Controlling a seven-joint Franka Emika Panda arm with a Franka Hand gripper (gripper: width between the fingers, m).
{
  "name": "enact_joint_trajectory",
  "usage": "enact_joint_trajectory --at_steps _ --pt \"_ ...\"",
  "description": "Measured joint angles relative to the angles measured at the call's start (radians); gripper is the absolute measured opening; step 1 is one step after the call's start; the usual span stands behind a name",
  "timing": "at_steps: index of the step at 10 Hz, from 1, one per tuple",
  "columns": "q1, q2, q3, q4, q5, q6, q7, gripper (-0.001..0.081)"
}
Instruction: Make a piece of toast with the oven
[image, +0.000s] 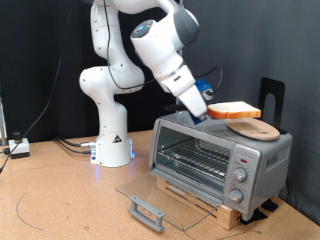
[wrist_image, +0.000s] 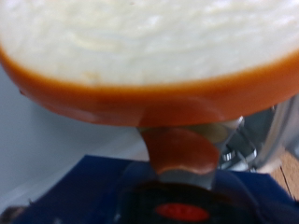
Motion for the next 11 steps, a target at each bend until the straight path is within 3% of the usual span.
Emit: enact_joint_trajectory --at_steps 5,11 --pt "-0.104 -0.007 -0.106 -0.001 -0.121 -0.062 -0.058 0.0449" --pt "-0.215 -0.007 -0.249 0.009 -0.197 -0.126 -0.171 0.0449"
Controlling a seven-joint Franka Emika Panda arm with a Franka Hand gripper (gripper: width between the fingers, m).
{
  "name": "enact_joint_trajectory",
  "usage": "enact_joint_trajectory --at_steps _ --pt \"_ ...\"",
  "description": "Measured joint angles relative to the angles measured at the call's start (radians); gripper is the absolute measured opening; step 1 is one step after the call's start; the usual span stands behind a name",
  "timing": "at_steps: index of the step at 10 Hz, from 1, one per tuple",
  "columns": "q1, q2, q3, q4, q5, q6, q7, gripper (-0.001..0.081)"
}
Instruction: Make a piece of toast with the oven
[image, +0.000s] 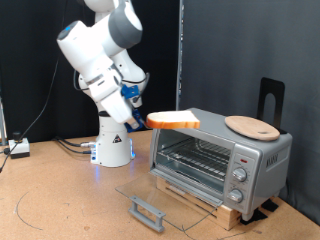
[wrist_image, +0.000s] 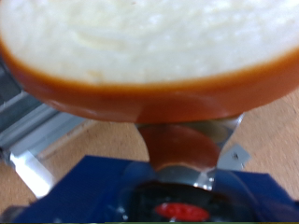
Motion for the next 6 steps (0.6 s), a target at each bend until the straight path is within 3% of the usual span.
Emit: enact_joint_trajectory --at_steps 3,6 --pt "-0.047 0.004 -0.057 0.018 -0.037 -0.041 -0.028 0.0449" --pt "-0.042 0.013 -0.056 0.008 -0.036 -0.035 -0.08 0.0449"
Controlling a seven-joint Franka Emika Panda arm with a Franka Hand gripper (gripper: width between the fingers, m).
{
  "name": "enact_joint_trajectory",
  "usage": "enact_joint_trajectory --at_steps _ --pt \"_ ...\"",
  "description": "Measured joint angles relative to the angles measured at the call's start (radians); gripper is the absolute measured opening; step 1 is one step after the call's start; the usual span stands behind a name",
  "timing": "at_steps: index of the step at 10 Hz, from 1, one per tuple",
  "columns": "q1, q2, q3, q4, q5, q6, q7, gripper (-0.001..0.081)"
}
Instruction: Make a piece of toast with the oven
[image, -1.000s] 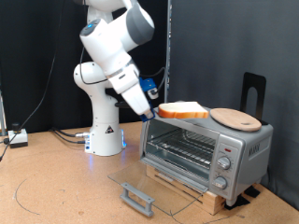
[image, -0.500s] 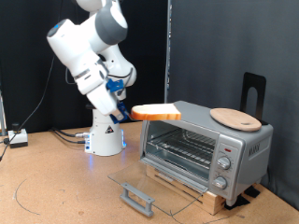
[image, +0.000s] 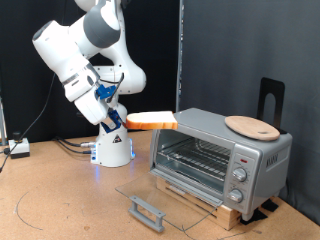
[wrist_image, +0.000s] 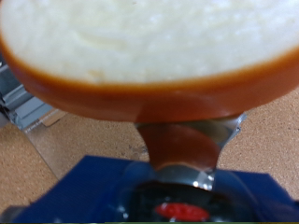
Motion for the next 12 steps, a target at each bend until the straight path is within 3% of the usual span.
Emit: enact_joint_trajectory --at_steps 8,12 --pt "0.004 0.16 0.004 0.007 -0.078 0.077 -0.171 0.0449" --pt "0.059 0.186 0.066 -0.01 -0.033 0.132 -0.201 0.0449"
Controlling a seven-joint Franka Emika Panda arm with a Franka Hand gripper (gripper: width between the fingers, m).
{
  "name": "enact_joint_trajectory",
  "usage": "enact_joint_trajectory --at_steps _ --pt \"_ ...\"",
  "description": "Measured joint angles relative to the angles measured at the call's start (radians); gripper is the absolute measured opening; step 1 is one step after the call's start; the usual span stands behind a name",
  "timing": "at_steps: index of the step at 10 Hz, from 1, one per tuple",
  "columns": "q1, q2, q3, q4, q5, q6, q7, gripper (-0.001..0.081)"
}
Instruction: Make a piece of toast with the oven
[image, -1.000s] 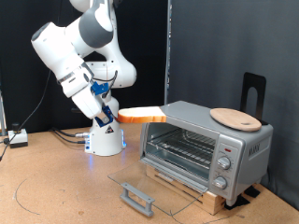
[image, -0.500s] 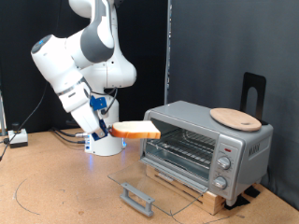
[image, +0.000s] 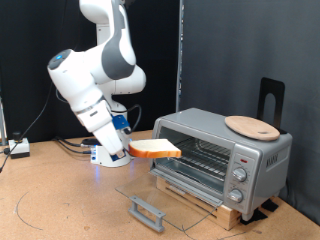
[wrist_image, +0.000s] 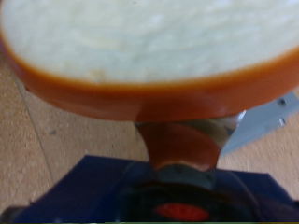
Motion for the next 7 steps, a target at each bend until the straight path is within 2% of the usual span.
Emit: enact_joint_trajectory --at_steps 4,7 --pt "0.064 -0.001 0.113 -0.046 0.004 0.054 0.088 0.0449" --pt "0.118 -0.01 0.201 -0.089 0.029 0.152 0.123 0.0449"
